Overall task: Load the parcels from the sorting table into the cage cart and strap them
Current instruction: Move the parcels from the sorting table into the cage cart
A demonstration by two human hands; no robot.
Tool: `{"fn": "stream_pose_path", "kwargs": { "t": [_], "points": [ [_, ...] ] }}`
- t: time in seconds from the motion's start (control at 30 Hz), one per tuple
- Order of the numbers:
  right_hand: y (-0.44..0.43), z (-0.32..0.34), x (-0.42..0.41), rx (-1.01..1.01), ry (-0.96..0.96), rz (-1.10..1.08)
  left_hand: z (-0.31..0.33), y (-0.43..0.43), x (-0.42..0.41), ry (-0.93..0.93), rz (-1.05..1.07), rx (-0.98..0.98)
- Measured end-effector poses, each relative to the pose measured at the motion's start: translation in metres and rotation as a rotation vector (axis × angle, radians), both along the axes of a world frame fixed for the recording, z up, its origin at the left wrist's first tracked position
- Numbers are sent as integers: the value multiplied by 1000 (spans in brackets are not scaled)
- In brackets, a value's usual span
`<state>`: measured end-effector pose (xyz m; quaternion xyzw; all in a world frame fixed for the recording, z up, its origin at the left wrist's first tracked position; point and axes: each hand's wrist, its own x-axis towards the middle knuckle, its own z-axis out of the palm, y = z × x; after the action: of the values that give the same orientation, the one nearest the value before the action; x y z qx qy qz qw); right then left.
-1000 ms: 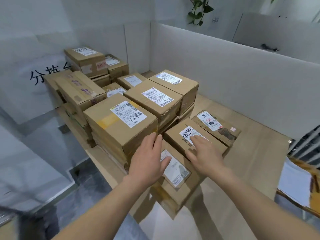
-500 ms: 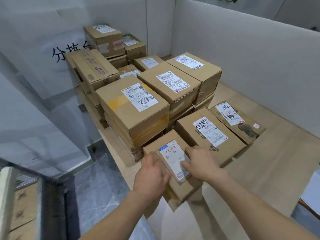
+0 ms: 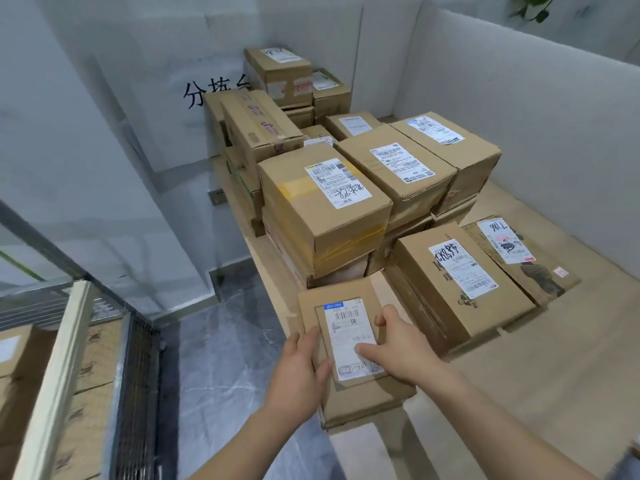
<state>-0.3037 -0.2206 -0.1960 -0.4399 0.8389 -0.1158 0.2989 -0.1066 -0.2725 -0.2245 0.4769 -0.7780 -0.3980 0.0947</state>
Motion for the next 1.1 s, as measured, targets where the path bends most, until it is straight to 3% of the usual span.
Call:
{"fn": "stream_pose_path", "kwargs": {
  "t": [0.4, 0.87, 1.1],
  "points": [
    [-18, 0, 147, -62, -58, 60, 5, -22, 137, 43, 129, 99],
    [-182, 98, 414, -428, -92, 525, 97, -116, 407, 155, 668, -274],
    [-254, 137, 517, -551, -133, 755, 125, -142, 500, 209, 940, -387]
  ]
}}
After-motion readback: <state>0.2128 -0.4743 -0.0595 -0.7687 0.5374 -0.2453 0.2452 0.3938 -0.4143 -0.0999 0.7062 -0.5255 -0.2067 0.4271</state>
